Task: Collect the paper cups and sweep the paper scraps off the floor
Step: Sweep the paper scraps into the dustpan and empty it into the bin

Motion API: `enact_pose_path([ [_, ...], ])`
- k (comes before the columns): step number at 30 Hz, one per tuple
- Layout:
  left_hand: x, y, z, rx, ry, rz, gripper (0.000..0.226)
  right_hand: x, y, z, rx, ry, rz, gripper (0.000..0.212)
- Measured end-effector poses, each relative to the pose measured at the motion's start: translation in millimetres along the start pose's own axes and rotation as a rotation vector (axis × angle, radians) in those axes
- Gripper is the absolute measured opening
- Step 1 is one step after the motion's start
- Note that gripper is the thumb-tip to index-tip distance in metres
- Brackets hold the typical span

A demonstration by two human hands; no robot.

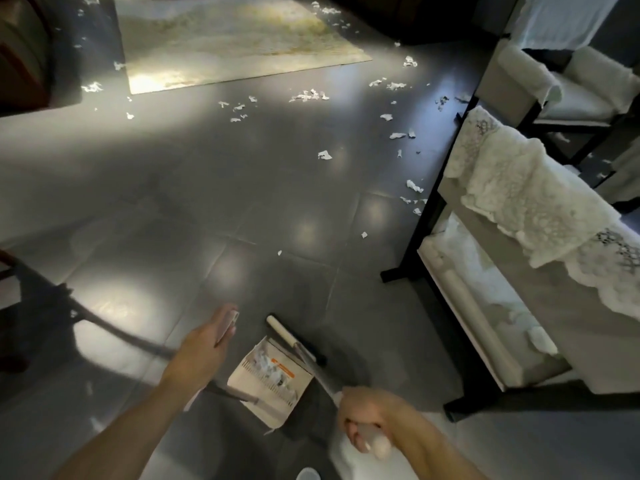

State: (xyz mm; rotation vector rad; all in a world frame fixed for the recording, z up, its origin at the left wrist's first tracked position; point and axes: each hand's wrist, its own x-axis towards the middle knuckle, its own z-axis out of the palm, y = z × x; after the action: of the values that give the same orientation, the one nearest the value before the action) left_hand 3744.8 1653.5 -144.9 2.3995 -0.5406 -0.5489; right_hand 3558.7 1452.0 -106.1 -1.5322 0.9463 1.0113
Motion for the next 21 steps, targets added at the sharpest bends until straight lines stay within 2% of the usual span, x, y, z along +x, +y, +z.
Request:
enact_pose_path([
  [1,-6.1,-1.0,0.5,-0.026,0.025,0.037,0.029,-9.7,0.5,1.0,0.120,-0.031,0.025,0.024],
  [4,-32.4,-13.9,-4.1,-0.098,0.103,0.070,0.026,-30.4,13.7,6.9,0.330,-0.096,0.106,0.057],
  [6,-56.4,-33.6,-11.8,-0.093,0.112,0.091,0.025,-44.4,22.9,24.8,0.410,-0.146,0.110,0.063],
  [8,-84.7,-58.3,-22.0,-0.085,0.134,0.122,0.027,-59.1,33.6,54.0,0.462,-0.164,0.099,0.059],
  [11,-131.5,-94.2,-42.0,-0.085,0.183,0.168,0.031,-85.2,44.8,110.0,0.547,-0.184,0.083,0.030],
  [14,-184.4,-128.3,-67.5,-0.072,0.233,0.189,0.031,-104.9,61.4,169.5,0.682,-0.144,0.042,0.029],
  [17,-247.0,-169.4,-94.3,-0.079,0.232,0.198,0.029,-122.9,78.0,224.1,0.826,-0.103,-0.009,0.019],
  [21,-325.3,-219.9,-127.1,-0.140,0.210,0.162,0.026,-146.3,94.9,289.2,0.814,-0.030,-0.054,0.014],
])
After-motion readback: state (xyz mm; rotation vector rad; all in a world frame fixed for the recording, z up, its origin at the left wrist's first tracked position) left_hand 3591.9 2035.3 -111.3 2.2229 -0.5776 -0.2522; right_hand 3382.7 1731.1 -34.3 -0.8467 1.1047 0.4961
